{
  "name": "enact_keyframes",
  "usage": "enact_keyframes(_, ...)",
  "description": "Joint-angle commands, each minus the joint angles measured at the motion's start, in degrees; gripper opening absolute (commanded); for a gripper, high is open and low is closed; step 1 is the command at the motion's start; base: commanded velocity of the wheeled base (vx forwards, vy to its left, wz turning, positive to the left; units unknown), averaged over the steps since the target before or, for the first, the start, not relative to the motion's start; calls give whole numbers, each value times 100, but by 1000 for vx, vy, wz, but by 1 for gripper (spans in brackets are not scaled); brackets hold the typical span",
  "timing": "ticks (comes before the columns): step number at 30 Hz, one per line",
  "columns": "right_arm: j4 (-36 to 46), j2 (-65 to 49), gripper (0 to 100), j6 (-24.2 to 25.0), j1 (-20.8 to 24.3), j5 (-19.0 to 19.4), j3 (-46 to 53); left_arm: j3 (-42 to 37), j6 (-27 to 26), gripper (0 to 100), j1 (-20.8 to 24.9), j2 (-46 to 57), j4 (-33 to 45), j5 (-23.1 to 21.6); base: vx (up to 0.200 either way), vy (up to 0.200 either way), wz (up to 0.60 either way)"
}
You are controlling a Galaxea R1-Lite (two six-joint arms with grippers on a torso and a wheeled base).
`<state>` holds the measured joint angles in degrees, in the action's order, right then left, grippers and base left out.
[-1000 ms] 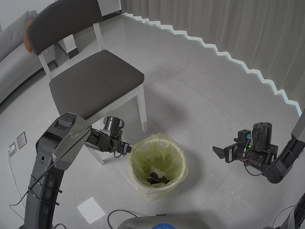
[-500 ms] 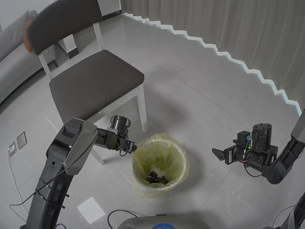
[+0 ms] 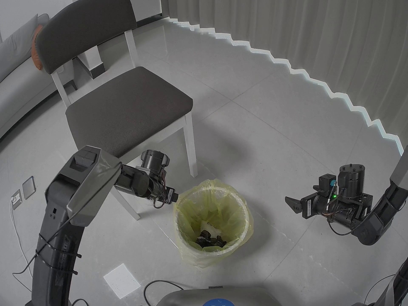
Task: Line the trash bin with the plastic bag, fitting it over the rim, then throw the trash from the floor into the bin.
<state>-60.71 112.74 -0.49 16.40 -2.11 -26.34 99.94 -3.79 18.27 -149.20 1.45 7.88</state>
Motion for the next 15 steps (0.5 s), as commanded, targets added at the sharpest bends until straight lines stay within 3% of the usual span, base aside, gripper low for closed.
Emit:
enact_keyframes(1,-11,-15,100,-4,-22,0,6,-669,28,100,-87,910,-171,-40,0,0,0)
enact_keyframes(9,-20,-41,100,-4,-22,0,33,-871,10,100,-87,1262,-435,-67,0,0,0)
enact_keyframes(15,-29,-77,100,-4,-66,0,33,-651,1,100,238,1271,-435,-76,0,0,0)
